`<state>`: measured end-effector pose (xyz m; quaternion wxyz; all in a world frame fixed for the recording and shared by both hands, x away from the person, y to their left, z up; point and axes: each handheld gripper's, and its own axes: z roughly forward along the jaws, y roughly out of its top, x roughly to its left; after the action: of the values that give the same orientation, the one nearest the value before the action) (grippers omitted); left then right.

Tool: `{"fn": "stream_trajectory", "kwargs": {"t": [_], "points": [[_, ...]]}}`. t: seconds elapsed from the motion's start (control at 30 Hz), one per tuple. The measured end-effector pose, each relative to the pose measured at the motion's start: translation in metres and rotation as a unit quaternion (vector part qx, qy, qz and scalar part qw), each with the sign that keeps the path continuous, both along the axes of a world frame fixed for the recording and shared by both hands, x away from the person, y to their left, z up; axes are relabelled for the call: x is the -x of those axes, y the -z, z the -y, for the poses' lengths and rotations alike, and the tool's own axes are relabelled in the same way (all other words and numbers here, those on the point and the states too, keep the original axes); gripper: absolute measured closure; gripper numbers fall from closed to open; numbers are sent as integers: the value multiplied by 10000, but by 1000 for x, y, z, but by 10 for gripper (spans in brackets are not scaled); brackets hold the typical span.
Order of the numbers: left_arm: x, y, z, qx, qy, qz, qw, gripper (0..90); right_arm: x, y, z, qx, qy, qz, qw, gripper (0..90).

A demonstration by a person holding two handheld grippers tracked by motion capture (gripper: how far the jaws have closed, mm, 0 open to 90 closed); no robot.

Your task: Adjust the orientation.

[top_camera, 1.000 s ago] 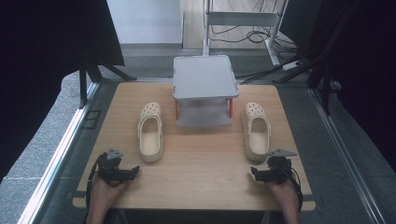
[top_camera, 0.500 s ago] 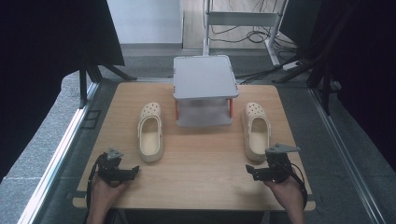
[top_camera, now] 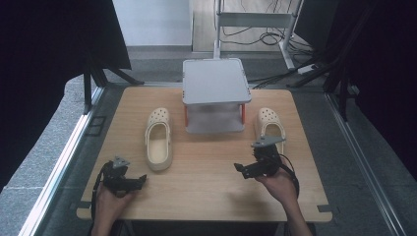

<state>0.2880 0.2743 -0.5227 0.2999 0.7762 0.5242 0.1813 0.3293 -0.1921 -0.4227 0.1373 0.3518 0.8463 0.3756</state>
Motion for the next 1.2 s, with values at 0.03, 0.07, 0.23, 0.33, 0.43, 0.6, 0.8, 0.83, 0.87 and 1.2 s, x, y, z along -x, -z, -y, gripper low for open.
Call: {"fn": "stream_trajectory", "kwargs": {"t": [0.03,0.07,0.23,0.33,0.43,0.6,0.8,0.83,0.87,1.2], "points": [[0,0,0,0,1,-1,10000,0,-6,0,-12,-12,-91,-131,9999,9],[0,0,0,2,1,-1,10000,0,-6,0,-12,-12,-91,-131,9999,9],[0,0,0,5,-2,1,10000,0,-22,4,-42,22,-285,-326,9991,14],[0,0,0,-10,15,3,10000,0,-33,5,-68,-22,-407,-430,9982,14],[0,0,0,-2,7,8,10000,0,-39,5,-82,-55,-527,-437,9976,41],[0,0,0,-14,19,1,10000,0,-52,3,-114,-193,-718,-463,9962,144],[0,0,0,-18,17,0,10000,0,-66,6,-150,177,-864,-407,9953,215],[0,0,0,-24,23,-3,10000,0,-68,7,-155,203,-859,-435,9951,217],[0,0,0,-21,24,-3,10000,0,-71,8,-160,217,-848,-454,9951,229],[0,0,0,-8,11,-1,10000,0,-93,11,-207,128,-746,-550,9956,332]]}}
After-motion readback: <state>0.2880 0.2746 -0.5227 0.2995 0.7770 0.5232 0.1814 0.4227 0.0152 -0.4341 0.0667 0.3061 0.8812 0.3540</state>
